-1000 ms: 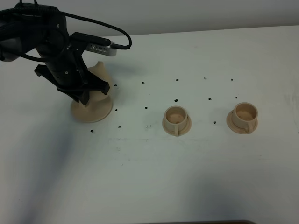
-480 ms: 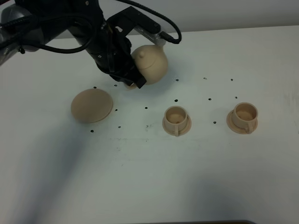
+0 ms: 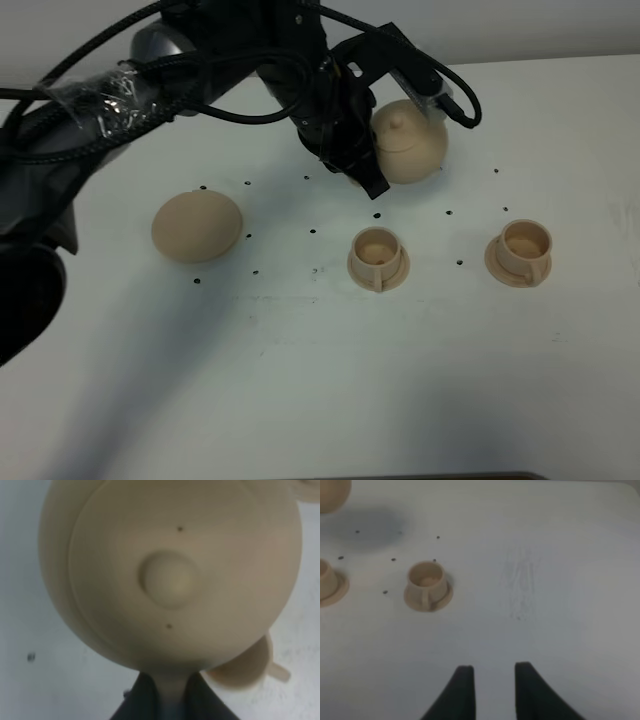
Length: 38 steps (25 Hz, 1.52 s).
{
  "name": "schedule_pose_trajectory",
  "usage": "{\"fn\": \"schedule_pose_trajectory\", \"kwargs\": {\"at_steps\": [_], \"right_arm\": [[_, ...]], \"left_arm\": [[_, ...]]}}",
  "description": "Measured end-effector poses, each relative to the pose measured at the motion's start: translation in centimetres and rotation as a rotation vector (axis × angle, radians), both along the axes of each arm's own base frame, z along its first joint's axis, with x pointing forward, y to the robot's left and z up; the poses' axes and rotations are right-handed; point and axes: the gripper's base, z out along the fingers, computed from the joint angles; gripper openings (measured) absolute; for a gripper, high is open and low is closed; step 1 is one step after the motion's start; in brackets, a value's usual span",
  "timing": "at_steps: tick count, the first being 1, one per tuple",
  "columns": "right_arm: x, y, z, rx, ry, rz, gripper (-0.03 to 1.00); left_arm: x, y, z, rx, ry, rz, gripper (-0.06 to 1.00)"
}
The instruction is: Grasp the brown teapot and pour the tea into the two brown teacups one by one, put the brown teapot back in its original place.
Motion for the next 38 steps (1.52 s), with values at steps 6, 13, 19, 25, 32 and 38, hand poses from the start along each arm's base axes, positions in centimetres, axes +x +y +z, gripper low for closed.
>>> {"fn": "schedule_pose_trajectory", "kwargs": {"at_steps": [6,13,19,25,32,38], "right_arm": [[0.0,0.0,0.0,0.001,0.0,0.0,0.19],[0.0,0.0,0.0,0.0,0.0,0.0,0.19],[0.0,0.0,0.0,0.001,0.0,0.0,0.19],[0.0,0.0,0.0,0.002,0.0,-0.001,0.19],[0.0,0.0,0.0,0.003,0.0,-0.001,0.19],[0.0,0.0,0.0,0.003,0.001,-0.007,0.19]], "left_arm": [[0.6,-3.5,-1.7,0.036,-0.088,-0.133,0.13],[0.4,-6.2,-3.2,0.134,-0.236,-0.298,0.13],[-0.4,-7.3,-3.3,0.197,-0.316,-0.449,0.13],[-0.9,-7.9,-3.2,0.284,-0.371,-0.545,0.13],[-1.3,-8.4,-4.5,0.424,-0.398,-0.613,0.13],[-1.8,-9.2,-5.9,0.472,-0.408,-0.653,0.13]]}}
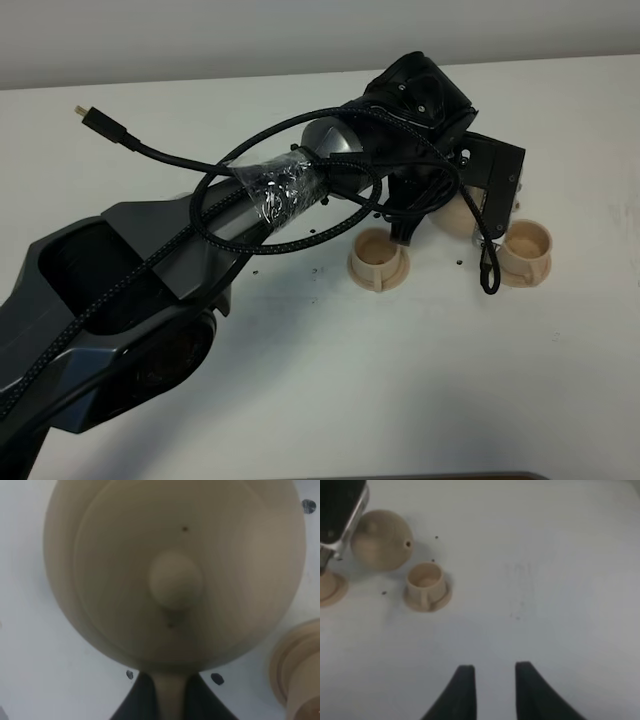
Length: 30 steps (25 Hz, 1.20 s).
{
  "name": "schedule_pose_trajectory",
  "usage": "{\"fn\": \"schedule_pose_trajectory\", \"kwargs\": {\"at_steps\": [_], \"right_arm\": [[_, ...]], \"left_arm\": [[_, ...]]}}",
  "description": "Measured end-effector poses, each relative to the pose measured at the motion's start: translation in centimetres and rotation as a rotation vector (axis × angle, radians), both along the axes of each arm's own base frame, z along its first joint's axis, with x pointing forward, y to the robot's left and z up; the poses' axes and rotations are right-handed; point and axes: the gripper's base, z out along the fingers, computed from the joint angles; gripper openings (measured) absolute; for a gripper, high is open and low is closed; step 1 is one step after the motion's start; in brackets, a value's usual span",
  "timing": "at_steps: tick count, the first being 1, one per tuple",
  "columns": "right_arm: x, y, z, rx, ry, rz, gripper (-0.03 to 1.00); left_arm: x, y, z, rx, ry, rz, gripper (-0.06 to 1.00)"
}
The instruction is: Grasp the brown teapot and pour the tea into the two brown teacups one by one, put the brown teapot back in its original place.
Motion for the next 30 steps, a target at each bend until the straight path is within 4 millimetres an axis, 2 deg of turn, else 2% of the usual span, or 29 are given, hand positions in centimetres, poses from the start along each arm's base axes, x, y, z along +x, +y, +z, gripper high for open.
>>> {"fn": "schedule_pose_trajectory", "kwargs": {"at_steps": [5,20,30], "right_arm": [[0.0,0.0,0.0,0.0,0.001,0.0,0.19],[0.1,0.0,-0.2,0.001,0.006,0.0,0.19],[0.1,0.0,-0.2,0.001,0.006,0.0,0.19]], "left_arm": [[-0.4,-0.7,-0.3,0.024,-0.045,-0.016,0.13],[-1.9,-2.6,0.5,0.118,-0.212,-0.111,0.13],[-2.5,-3.2,0.8,0.167,-0.266,-0.158,0.13]]}}
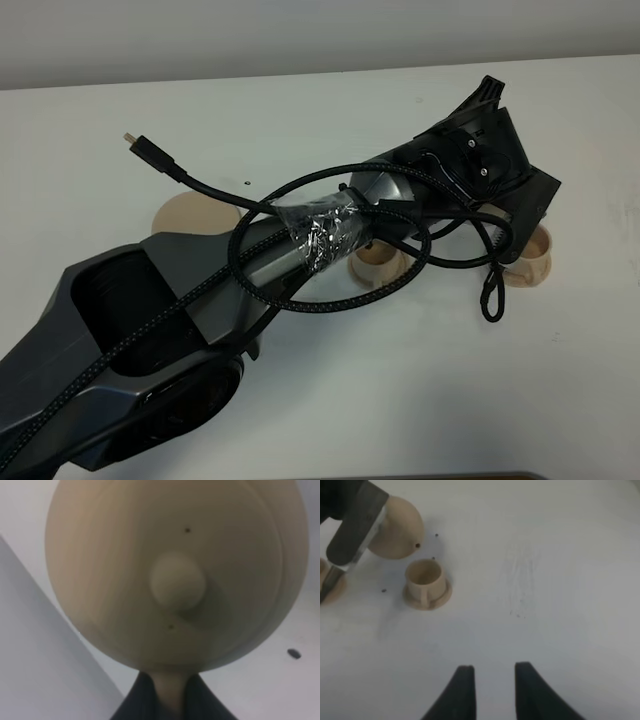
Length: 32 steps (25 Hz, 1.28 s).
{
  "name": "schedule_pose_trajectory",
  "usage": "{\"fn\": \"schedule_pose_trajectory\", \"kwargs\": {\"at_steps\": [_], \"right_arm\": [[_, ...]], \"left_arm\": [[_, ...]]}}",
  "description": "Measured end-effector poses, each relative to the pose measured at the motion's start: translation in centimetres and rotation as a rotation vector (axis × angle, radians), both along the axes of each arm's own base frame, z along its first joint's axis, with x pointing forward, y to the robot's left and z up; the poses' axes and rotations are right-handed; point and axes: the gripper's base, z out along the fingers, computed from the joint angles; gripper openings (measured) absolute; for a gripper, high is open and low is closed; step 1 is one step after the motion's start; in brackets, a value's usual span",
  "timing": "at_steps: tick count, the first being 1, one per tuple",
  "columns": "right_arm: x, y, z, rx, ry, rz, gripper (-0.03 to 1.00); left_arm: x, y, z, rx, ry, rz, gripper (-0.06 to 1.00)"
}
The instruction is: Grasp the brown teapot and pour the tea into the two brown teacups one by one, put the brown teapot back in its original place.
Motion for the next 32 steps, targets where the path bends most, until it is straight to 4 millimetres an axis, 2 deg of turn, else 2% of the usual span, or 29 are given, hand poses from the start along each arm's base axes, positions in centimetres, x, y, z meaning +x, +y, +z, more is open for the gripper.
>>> {"fn": "schedule_pose_trajectory", "kwargs": {"at_steps": [8,15,32], "right_arm": [[0.0,0.0,0.0,0.0,0.0,0.0,0.19],[0.0,0.0,0.0,0.0,0.0,0.0,0.19],[0.0,0.0,0.0,0.0,0.0,0.0,0.19]], "left_arm": [[0.0,0.0,0.0,0.039,-0.033,-0.016,0.13],[-0.3,-0.8,-1.6,0.117,-0.086,-0.057,0.13],[-0.6,-1.7,-1.0,0.141,-0.186,-0.137,0.13]]}}
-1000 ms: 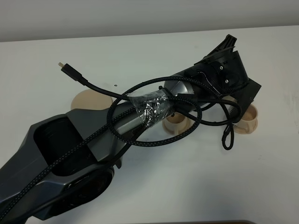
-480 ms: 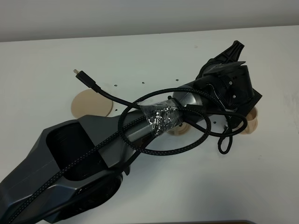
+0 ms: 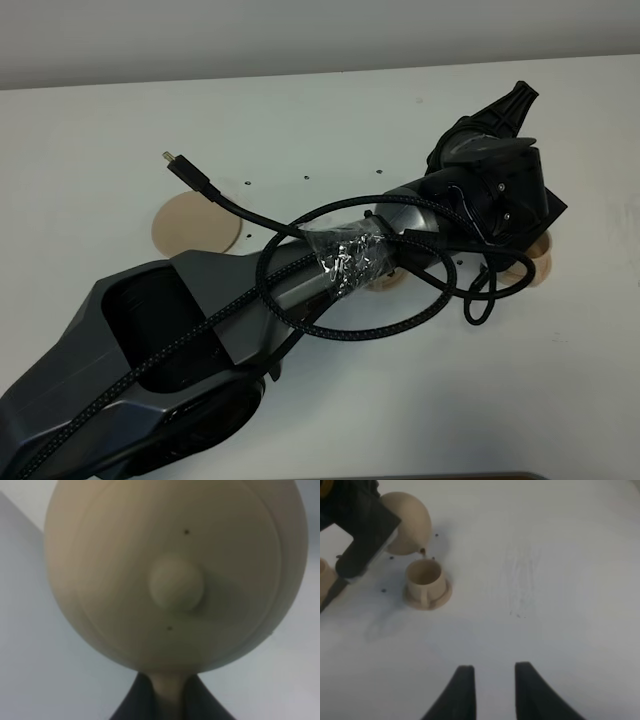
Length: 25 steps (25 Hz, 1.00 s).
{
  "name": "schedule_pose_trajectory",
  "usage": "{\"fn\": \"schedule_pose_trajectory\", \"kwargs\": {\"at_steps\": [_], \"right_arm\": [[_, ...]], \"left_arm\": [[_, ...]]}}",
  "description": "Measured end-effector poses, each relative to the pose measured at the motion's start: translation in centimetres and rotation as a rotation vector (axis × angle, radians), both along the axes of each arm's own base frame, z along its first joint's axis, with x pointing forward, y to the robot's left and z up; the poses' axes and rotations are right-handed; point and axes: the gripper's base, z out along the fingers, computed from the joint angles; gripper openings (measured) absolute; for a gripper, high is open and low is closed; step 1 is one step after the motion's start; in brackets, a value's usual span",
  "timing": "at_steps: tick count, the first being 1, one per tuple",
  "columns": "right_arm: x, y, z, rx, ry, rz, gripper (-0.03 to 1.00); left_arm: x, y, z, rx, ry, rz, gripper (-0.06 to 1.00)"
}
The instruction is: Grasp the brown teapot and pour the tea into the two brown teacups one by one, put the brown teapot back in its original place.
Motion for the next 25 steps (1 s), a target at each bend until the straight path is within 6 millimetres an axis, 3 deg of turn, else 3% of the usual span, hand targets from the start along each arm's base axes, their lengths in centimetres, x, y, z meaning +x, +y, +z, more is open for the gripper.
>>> {"fn": "schedule_pose_trajectory", "kwargs": {"at_steps": [25], "right_arm": [[0.0,0.0,0.0,0.0,0.0,0.0,0.19]], "left_arm": [[-0.18,-0.62,0.2,0.084,-0.045,-0.126,0.13]]}}
